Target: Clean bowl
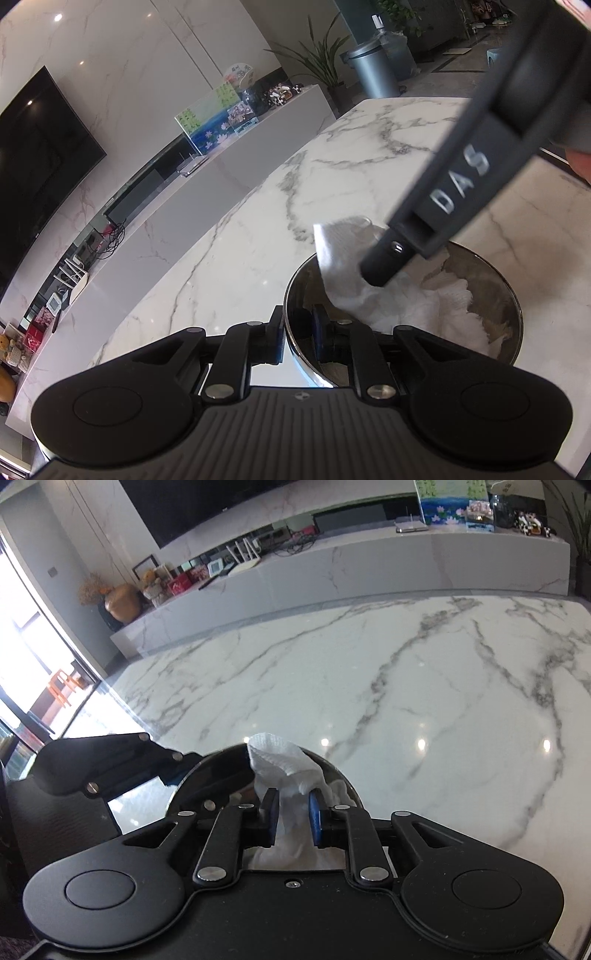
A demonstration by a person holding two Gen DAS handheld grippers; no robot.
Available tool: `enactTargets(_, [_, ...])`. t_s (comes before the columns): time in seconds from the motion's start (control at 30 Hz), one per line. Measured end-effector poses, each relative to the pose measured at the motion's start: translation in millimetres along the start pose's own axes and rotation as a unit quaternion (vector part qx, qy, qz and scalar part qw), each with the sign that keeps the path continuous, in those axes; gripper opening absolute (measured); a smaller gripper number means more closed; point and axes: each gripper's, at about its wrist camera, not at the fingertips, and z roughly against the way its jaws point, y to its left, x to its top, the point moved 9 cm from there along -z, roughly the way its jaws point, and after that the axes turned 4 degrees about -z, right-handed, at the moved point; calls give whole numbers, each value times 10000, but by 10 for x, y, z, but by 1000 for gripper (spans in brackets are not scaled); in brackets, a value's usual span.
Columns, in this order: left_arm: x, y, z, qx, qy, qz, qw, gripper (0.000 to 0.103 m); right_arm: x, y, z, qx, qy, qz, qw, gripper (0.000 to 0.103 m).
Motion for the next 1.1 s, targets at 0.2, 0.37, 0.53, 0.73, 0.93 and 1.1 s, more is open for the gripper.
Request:
enactTargets(0.2, [22, -31, 8, 24, -87, -72, 9999, 13, -34, -35, -174, -204, 137, 9, 9997, 28])
enactTargets(0.37, [41, -37, 10, 29, -160, -80, 9998, 11, -38, -63, -249, -288, 89, -6, 9995, 18])
enactTargets(0.53, [63, -39, 22, 50, -227, -92, 9997, 11, -63, -61, -320, -310, 145, 23, 9994, 16])
enactTargets(0.73, [33, -18, -25, 37, -104, -57, 9999, 13, -129, -47, -406, -155, 385, 31, 9991, 15])
enactTargets(0.93, [-8, 41, -53, -121, 31, 206, 9997, 15, -185, -62, -437, -12, 666, -64, 9978, 15])
enactTargets(1.1, [-28, 53, -53, -128, 80, 194, 9997, 16, -219, -47, -420, -5, 715, -9, 9974, 14])
